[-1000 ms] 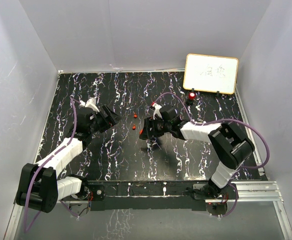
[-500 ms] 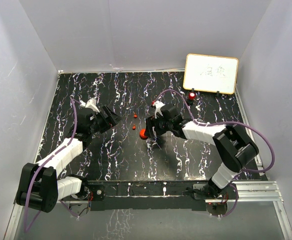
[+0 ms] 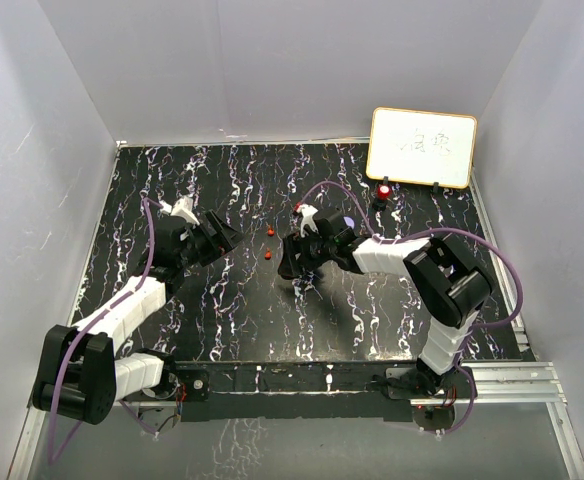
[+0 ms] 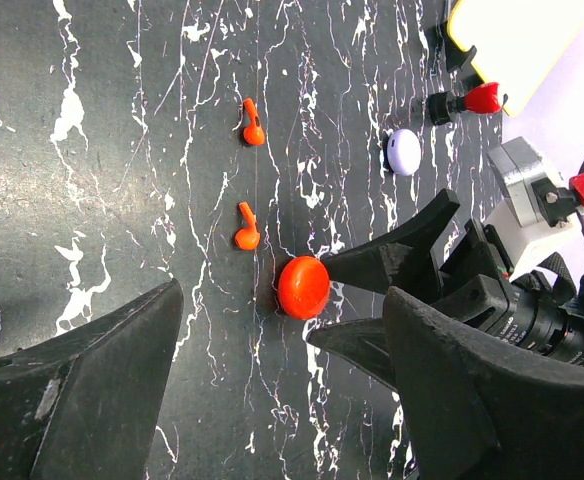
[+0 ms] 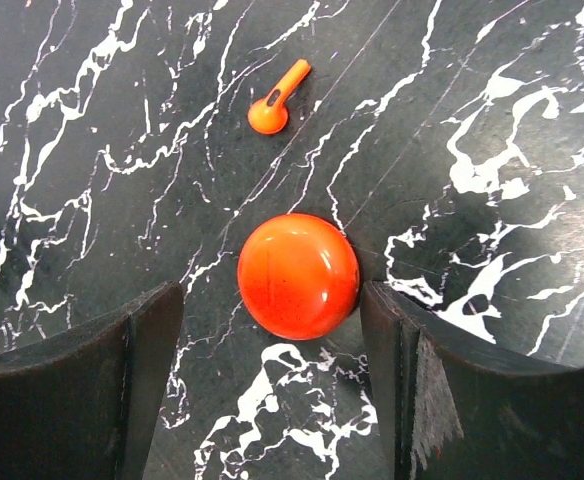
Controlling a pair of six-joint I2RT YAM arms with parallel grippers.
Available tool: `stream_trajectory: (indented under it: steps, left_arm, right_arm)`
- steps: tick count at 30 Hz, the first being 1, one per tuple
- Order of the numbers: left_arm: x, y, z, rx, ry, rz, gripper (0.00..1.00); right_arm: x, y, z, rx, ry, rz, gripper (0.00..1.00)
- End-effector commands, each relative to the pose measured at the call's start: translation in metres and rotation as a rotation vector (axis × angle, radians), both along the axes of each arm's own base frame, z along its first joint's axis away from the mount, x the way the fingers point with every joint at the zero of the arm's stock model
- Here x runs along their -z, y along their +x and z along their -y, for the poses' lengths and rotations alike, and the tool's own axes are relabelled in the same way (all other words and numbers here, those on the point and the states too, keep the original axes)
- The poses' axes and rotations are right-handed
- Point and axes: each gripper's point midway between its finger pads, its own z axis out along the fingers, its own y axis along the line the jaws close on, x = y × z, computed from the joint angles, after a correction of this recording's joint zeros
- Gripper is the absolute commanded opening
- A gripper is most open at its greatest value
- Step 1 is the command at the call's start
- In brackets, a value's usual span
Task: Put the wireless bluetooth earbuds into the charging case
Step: Pick up the charging case at the center of the board.
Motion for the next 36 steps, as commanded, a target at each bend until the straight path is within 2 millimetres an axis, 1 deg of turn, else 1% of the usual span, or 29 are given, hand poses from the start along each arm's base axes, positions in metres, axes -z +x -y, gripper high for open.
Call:
stream_trajectory:
  steps: [1,8,12,13,14,16,19,21,24,26,29,33,36]
  left_arm:
    - [-0.001,-0.003,0.001,0.013,-0.009,0.012,0.79]
    - [-0.001,-0.005,0.000,0.012,-0.007,0.012,0.79]
    - [-0.001,-0.007,-0.001,0.011,-0.009,0.011,0.79]
    - [-0.001,-0.007,-0.001,0.010,-0.008,0.009,0.79]
    - [-0.001,-0.008,-0.001,0.009,-0.008,0.007,0.79]
    - [-0.001,-0.009,-0.001,0.015,-0.009,0.008,0.79]
    - [-0.002,-0.012,0.000,0.024,-0.008,0.006,0.79]
    - [-0.003,-0.012,0.000,0.029,-0.006,0.011,0.79]
    - [-0.005,-0.014,0.002,0.049,-0.008,0.014,0.80]
    - [-0.004,-0.016,0.004,0.063,-0.016,0.017,0.80]
    - [-0.003,-0.019,0.009,0.091,-0.040,0.021,0.80]
    - [0.001,-0.026,0.017,0.135,-0.081,0.006,0.80]
    - [0.007,-0.032,0.024,0.175,-0.112,-0.013,0.82]
  right_arm:
    - [-0.027,0.005,-0.021,-0.032,0.106,0.030,0.70]
    - [-0.034,-0.014,-0.031,-0.056,0.124,0.014,0.69]
    - [-0.032,-0.024,-0.036,-0.074,0.119,-0.006,0.69]
    - [-0.037,-0.025,-0.037,-0.072,0.121,0.005,0.69]
    - [-0.043,-0.024,-0.036,-0.064,0.124,0.021,0.69]
    - [-0.048,-0.020,-0.031,-0.030,0.112,0.053,0.69]
    - [-0.054,-0.005,-0.016,0.045,0.059,0.146,0.69]
    - [-0.058,0.004,-0.009,0.056,0.013,0.212,0.69]
    - [-0.047,0.011,0.000,0.017,-0.089,0.264,0.69]
    - [-0.037,0.008,0.000,-0.041,-0.123,0.273,0.69]
    - [-0.029,0.006,-0.004,-0.099,-0.127,0.285,0.69]
    - [-0.029,0.002,-0.012,-0.146,-0.100,0.290,0.68]
    - [-0.029,-0.001,-0.015,-0.180,-0.099,0.307,0.68]
